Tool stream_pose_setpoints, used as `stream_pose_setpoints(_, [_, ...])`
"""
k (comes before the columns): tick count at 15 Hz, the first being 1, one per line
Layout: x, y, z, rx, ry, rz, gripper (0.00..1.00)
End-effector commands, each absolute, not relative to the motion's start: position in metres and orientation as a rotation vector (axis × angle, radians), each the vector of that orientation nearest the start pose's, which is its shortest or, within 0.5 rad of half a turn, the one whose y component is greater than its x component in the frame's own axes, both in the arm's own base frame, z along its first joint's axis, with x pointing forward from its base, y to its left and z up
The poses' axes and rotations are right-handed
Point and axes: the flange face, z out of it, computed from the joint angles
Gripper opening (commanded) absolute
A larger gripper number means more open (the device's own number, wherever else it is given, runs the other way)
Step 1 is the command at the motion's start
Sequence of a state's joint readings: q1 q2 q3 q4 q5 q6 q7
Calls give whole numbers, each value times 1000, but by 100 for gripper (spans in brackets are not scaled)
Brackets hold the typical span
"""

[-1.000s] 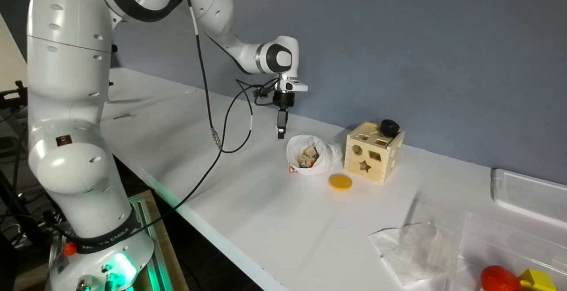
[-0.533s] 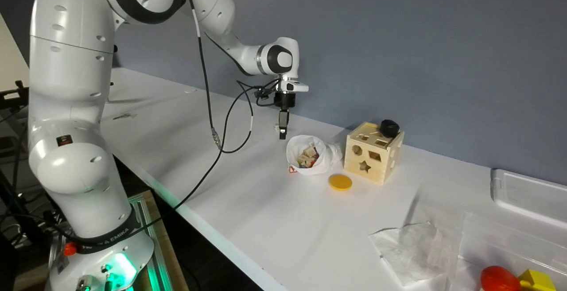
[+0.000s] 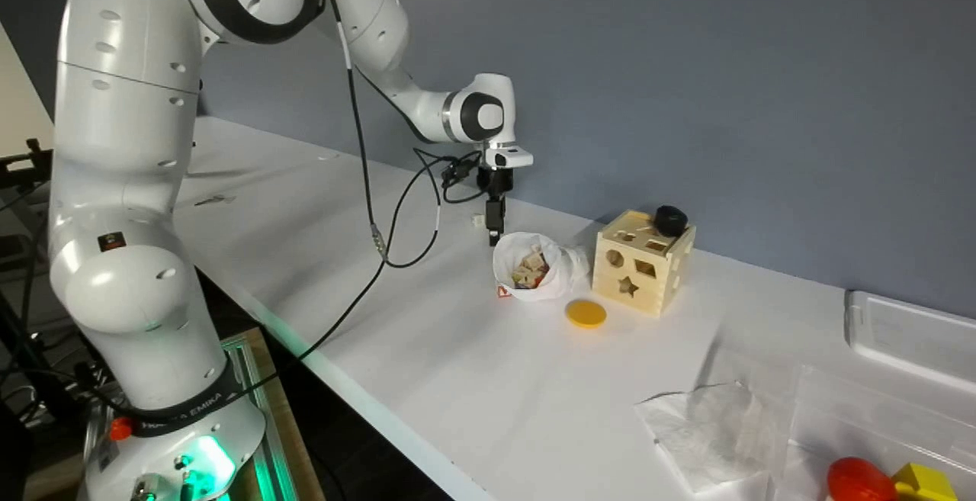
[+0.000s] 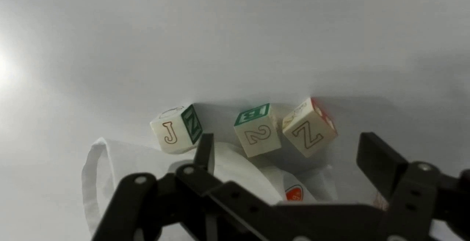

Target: Put the block into the carrier bag

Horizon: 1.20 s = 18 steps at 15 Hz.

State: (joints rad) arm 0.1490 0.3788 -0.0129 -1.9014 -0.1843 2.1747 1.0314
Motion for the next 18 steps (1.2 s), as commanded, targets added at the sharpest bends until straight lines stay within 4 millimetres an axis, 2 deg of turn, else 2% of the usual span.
stream_pose_setpoints(1, [609, 86, 280, -3056, 1298, -102, 100])
stream_pose_setpoints(5, [606, 89, 267, -3074, 1306, -127, 100])
stream_pose_setpoints(9, [603, 87, 256, -3128, 1222, -219, 100])
stream_pose_setpoints(14, [603, 80, 251, -3049, 1131, -407, 100])
stream_pose_setpoints(18, [599, 79, 245, -3020, 1064, -434, 100])
